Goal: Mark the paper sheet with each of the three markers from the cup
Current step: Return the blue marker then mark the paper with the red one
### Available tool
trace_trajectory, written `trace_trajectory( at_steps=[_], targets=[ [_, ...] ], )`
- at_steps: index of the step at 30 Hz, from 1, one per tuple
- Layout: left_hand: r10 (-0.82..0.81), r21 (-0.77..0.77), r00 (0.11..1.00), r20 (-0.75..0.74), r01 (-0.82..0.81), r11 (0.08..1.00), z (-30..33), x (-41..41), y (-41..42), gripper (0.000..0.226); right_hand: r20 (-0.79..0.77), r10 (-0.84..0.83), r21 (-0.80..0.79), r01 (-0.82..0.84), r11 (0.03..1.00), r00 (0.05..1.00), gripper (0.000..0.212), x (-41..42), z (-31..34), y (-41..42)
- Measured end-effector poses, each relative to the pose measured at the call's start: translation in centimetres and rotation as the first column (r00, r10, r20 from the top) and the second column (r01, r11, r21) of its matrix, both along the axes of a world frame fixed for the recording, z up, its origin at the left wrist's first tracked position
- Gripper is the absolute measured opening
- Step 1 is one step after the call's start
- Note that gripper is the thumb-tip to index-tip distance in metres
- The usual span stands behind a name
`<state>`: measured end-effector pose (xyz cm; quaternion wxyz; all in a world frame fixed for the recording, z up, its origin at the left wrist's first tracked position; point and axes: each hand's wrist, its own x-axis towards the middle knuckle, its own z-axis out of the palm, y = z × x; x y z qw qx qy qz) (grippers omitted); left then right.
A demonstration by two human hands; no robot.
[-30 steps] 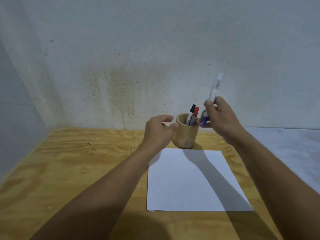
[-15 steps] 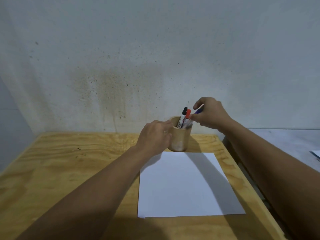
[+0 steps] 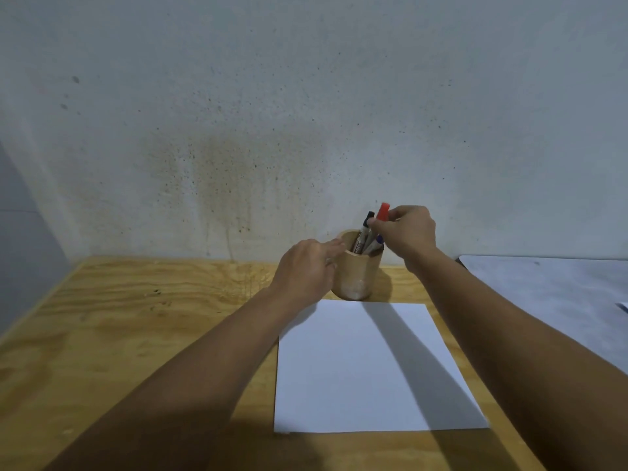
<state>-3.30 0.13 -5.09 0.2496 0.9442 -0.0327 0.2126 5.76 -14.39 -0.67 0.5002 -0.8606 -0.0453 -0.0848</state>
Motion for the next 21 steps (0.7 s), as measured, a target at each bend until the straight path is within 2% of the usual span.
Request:
trace_trajectory(
  at_steps=[4, 8, 10, 11, 13, 14, 16, 17, 19, 21],
  targets=[
    [-0.01, 0.006, 1.0, 0.009, 0.01, 1.0, -0.2, 0.1, 0.1, 0.045, 0.168, 0.008, 0.165, -0.036, 0.986, 0.986, 0.016, 0.0, 2.5, -0.4],
    [-0.04, 0.055, 0.999, -0.02, 0.041, 0.998, 0.3, -0.2, -0.2, 0.039, 0.403, 0.039, 0.251, -0.152, 0.956, 0.914, 0.022, -1.6, 5.9, -0.9],
    [-0.05, -0.04, 0.999, -0.019, 0.049, 0.998, 0.7, -0.5, -0.2, 0.041, 0.414, 0.121, 0.224, -0.23, 0.947, 0.902, 0.03, -2.8, 7.0, -1.2],
    [-0.032, -0.158, 0.999, -0.005, 0.03, 0.987, 1.2, -0.7, -0.2, 0.045, 0.375, 0.199, 0.157, -0.273, 0.949, 0.906, 0.033, -3.3, 7.2, -1.4],
    [0.005, -0.472, 1.0, 0.009, 0.0, 0.882, 2.6, -1.1, 0.1, 0.047, 0.232, 0.371, -0.027, -0.375, 0.927, 0.899, 0.035, -4.3, 7.1, -1.8],
    [-0.017, -0.633, 1.0, 0.007, 0.018, 0.774, 3.4, -1.4, 0.3, 0.045, 0.156, 0.436, -0.079, -0.429, 0.9, 0.886, 0.036, -4.8, 6.8, -1.9],
    [-0.105, -0.847, 0.994, 0.034, 0.085, 0.525, 4.6, -2.0, 0.9, 0.038, 0.037, 0.523, -0.066, -0.521, 0.851, 0.851, 0.039, -5.8, 6.0, -1.8],
    [-0.137, -0.885, 0.989, 0.059, 0.115, 0.451, 4.9, -2.3, 1.3, 0.034, -0.007, 0.555, -0.021, -0.555, 0.831, 0.832, 0.037, -6.3, 5.7, -1.7],
    [-0.176, -0.898, 0.98, 0.088, 0.155, 0.412, 4.7, -2.8, 2.0, 0.025, -0.056, 0.596, 0.035, -0.595, 0.803, 0.801, 0.03, -7.0, 5.0, -1.4],
    [-0.183, -0.89, 0.978, 0.095, 0.166, 0.424, 4.0, -3.3, 2.5, 0.016, -0.081, 0.623, 0.046, -0.621, 0.782, 0.778, 0.021, -7.5, 4.3, -0.9]
  ],
)
